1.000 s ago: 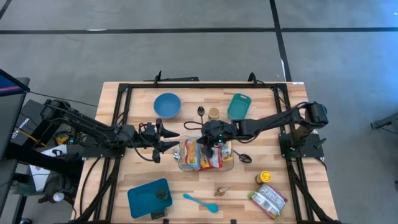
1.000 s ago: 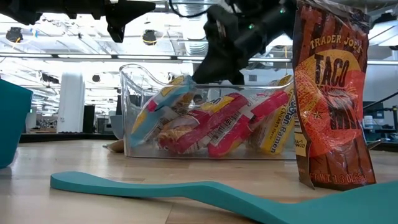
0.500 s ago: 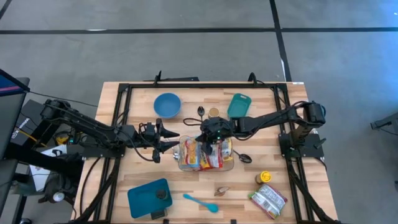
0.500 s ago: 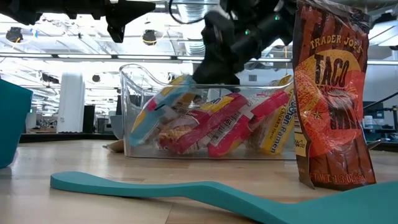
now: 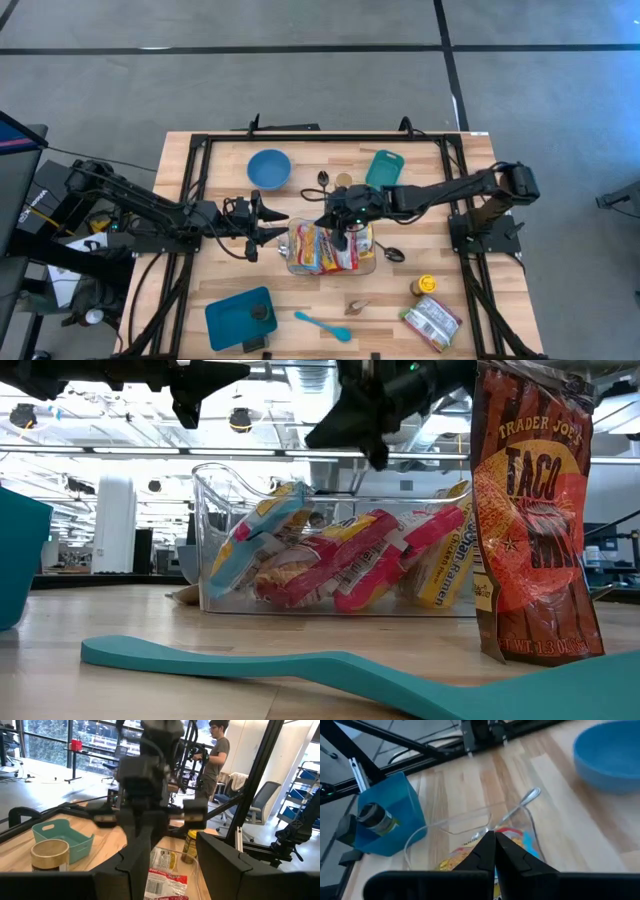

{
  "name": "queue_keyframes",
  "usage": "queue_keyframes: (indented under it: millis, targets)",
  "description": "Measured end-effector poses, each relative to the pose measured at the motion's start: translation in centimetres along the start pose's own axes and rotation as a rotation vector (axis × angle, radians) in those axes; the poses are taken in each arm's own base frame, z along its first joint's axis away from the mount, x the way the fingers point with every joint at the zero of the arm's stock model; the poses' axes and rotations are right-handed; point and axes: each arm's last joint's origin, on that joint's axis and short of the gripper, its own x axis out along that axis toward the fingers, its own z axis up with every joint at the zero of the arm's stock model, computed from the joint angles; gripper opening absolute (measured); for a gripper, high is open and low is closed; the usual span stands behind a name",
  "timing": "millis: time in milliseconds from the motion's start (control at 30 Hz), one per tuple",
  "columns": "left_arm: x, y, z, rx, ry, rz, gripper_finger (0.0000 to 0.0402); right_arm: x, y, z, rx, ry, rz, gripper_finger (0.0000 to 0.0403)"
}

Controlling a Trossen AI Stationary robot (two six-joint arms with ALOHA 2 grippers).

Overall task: Pick & Place Food Item
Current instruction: Put the golden spice bottle into the dark blue bin

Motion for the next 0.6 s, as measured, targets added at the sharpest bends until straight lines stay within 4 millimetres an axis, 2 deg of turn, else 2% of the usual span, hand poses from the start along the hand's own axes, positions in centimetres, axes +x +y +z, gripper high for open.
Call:
queue_keyframes:
  millis: [300, 600]
  targets:
    - [-0.2, -0.5, -0.1, -0.003, 0.004, -0.027, 0.0154, -3.8, 2.7, -0.5, -0.119, 0.023, -0.189, 0.0]
    - [-0.6, -1.6, -0.3, -0.005, 0.016, -0.085, 0.0154, -5.6, 6.1, -1.7, -0.205, -0.011, -0.281, 0.0]
